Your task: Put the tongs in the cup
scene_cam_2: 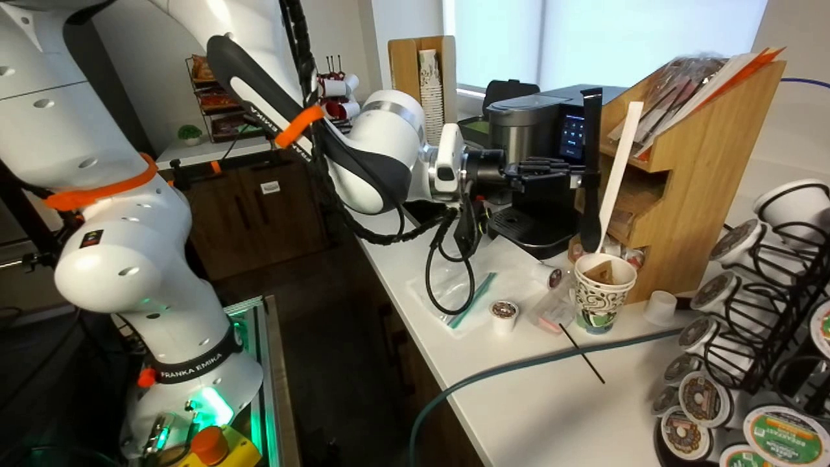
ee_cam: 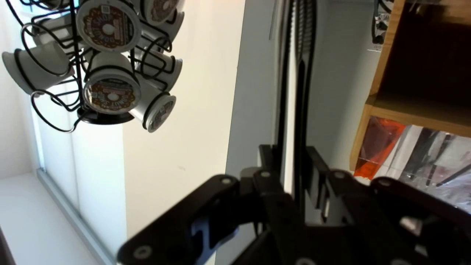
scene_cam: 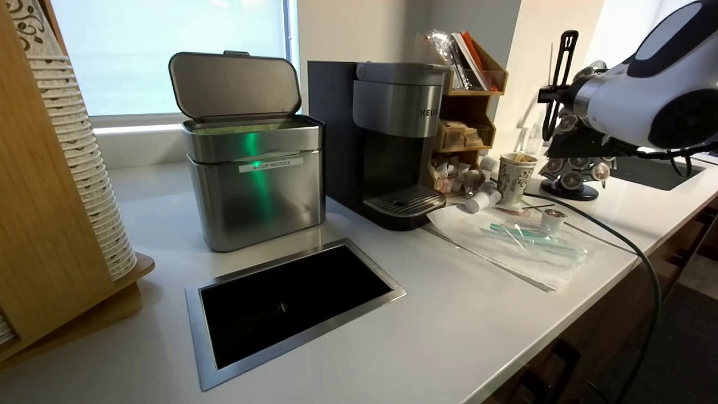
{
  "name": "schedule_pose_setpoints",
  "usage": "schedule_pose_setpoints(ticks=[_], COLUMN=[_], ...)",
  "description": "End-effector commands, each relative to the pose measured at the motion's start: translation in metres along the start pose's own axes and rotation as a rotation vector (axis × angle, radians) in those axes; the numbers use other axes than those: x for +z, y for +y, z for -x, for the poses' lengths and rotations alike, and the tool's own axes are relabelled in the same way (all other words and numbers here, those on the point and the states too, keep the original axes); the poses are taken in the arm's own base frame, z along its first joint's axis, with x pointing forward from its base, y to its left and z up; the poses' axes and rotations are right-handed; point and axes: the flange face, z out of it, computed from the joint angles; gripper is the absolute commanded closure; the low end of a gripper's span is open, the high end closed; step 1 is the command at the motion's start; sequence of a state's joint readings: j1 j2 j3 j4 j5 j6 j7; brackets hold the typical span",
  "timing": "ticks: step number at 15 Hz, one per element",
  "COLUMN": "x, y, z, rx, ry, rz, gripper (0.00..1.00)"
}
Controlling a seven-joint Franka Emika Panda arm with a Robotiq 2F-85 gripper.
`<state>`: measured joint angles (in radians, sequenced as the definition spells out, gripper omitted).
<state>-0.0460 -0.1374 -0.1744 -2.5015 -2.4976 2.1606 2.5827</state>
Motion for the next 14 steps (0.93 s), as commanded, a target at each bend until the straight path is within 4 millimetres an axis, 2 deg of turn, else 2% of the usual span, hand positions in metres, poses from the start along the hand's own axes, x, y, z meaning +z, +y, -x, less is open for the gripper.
schedule_pose_setpoints(ticks=[1,7,14], x=[0.016,0.025,0.028], y=[-0.009,-0.032,-0.046], z=[0.015,0.029,0.048], rx=[0.046,0.049,0.038], ry=[-0.057,-0.072,-0.112], rz=[0.002,0.004,0.022], gripper=[0.94,0.94,0.94])
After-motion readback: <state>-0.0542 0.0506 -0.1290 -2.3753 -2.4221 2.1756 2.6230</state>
